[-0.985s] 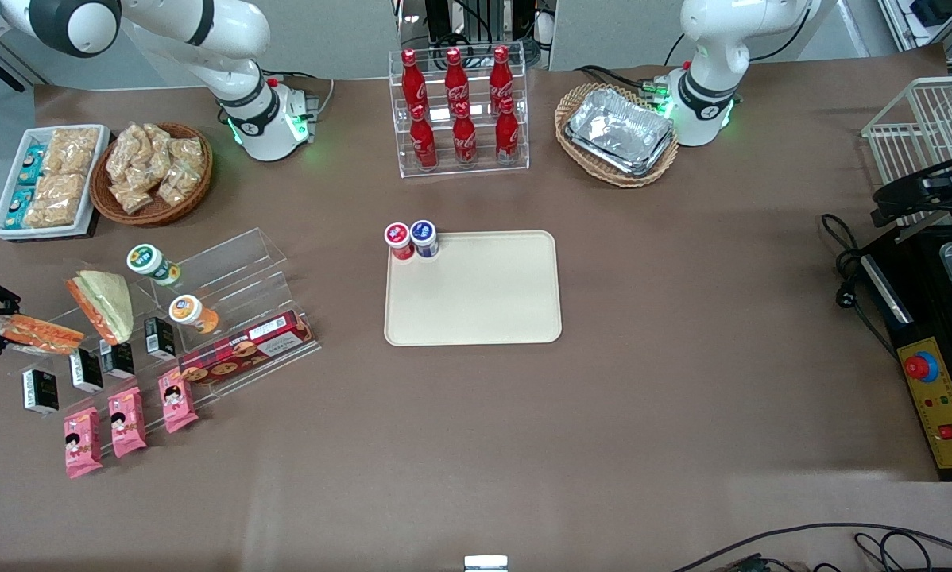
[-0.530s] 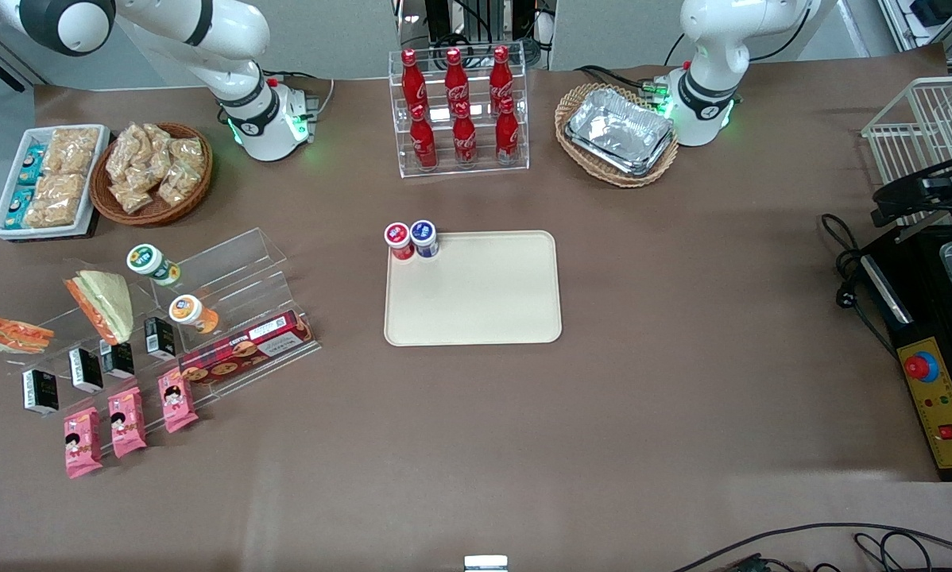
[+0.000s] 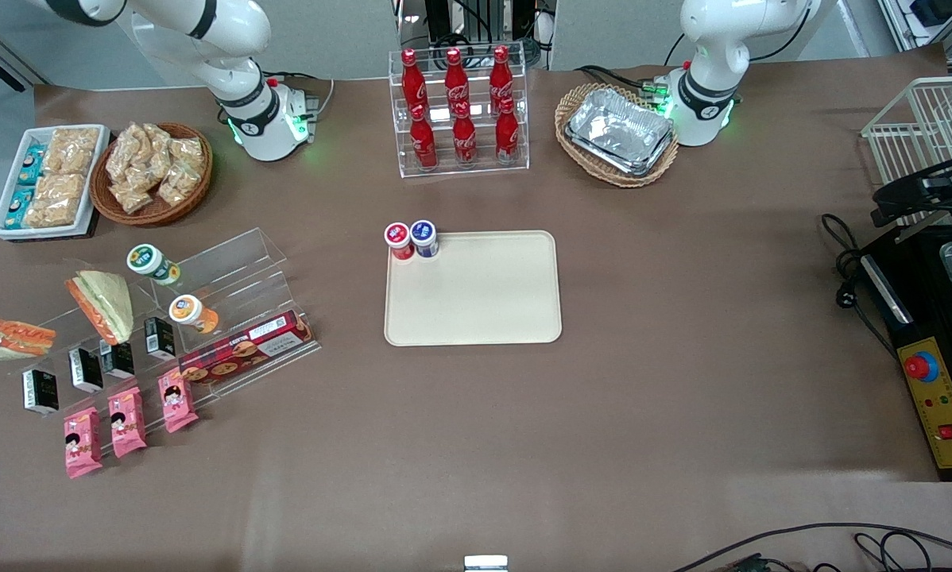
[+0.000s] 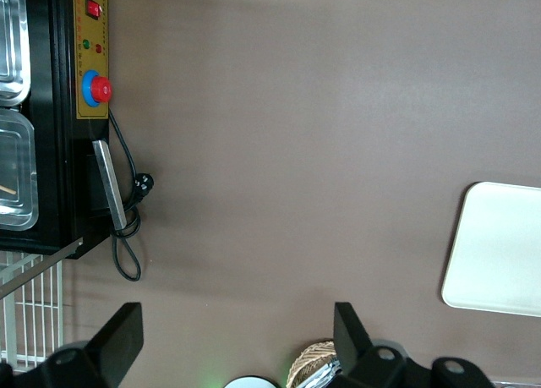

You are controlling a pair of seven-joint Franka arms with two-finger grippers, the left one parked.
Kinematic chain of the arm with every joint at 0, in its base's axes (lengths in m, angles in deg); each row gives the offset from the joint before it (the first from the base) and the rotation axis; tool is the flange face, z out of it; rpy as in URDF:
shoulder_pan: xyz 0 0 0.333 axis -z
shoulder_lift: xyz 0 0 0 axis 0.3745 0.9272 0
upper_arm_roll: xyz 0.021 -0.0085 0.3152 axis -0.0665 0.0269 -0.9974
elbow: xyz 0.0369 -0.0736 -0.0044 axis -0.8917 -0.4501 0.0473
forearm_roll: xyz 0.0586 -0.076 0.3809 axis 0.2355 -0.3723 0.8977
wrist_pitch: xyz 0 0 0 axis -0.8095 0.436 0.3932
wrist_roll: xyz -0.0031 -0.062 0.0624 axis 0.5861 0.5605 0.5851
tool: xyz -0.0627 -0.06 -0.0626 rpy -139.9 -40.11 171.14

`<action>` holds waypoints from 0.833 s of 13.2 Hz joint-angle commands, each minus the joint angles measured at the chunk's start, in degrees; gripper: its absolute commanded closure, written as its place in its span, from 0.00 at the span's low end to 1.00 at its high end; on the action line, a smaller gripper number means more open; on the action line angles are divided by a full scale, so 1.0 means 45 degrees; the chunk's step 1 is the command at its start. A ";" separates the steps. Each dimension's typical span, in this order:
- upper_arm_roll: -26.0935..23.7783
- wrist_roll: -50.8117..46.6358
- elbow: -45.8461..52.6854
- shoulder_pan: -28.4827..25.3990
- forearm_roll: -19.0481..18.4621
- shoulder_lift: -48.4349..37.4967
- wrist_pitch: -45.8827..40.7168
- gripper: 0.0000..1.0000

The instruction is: Place sandwich on tray

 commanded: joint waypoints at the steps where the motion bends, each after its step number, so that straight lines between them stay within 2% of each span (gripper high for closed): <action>1: -0.0541 0.0050 0.0329 -0.0998 -0.0327 -0.0736 -0.1028 0.71; 5: -0.2610 -0.0048 0.0542 -0.1956 -0.0833 -0.1168 -0.0912 0.71; 9: -0.5283 0.0049 0.0876 -0.2211 -0.1243 -0.1090 -0.0562 0.72; 11: -0.6592 0.0844 0.0876 -0.2386 -0.2177 -0.0954 -0.0462 0.72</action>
